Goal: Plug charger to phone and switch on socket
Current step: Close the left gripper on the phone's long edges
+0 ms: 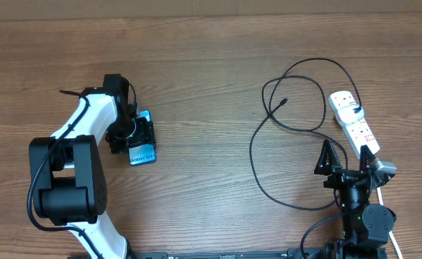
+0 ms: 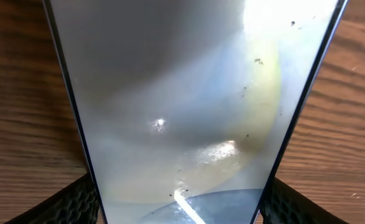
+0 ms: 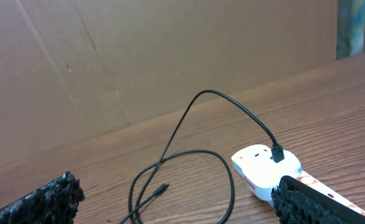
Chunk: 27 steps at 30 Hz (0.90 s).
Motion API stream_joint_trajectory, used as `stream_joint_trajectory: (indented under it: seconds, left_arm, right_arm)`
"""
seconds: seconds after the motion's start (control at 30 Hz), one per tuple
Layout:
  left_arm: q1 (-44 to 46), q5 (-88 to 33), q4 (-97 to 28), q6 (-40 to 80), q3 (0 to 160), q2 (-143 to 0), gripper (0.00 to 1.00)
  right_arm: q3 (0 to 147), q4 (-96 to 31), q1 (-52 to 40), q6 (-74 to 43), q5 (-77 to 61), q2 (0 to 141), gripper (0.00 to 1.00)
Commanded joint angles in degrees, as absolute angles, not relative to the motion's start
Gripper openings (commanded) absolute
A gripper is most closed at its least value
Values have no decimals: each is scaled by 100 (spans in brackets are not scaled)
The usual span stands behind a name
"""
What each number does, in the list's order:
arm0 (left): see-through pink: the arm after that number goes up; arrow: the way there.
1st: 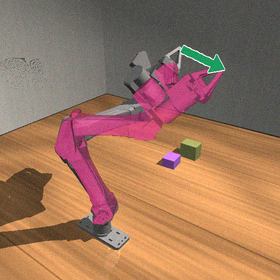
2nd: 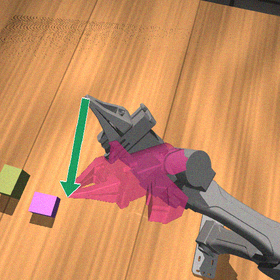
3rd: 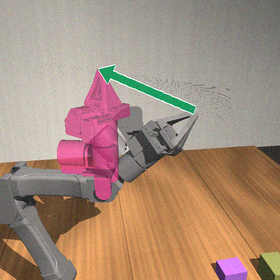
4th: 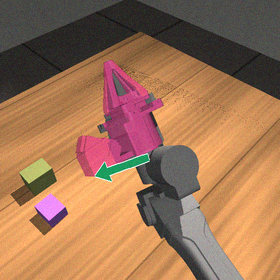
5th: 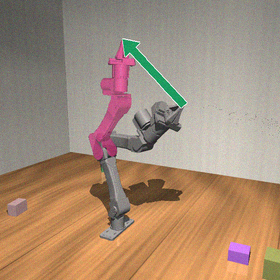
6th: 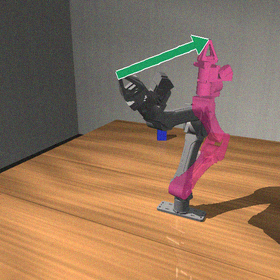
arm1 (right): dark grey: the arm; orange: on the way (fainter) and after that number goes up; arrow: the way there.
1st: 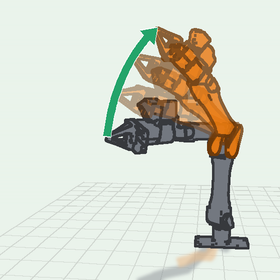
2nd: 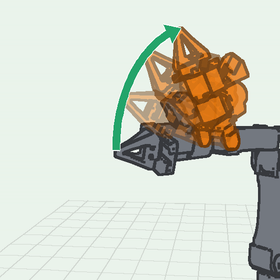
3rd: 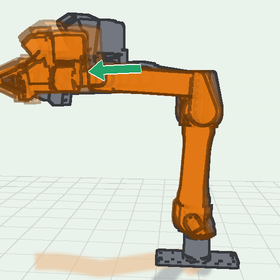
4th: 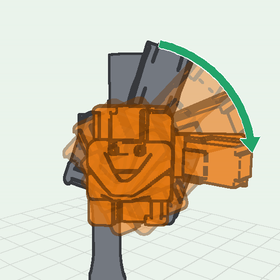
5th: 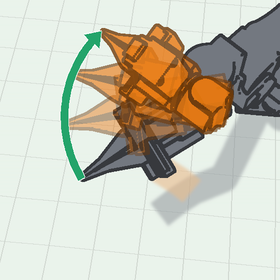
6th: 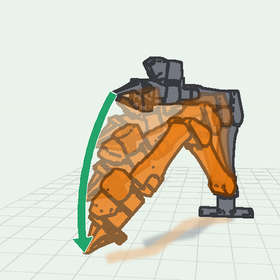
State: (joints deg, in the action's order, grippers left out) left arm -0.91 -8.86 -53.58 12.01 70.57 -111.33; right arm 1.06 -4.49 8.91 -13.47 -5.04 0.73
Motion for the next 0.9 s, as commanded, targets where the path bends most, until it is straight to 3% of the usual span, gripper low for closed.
stream_joint_trajectory:
  seconds: [0.0, 0.87]
  left_arm:
    - [-60, -1518, -5157, 1415, 6829, -11502, 70]
    - [-60, -1441, -4838, 1417, 6829, -11502, 95]
  right_arm:
    - [45, -423, 902, -1352, -456, 16, 100]
    - [45, -423, 902, -1352, -456, 16, 100]
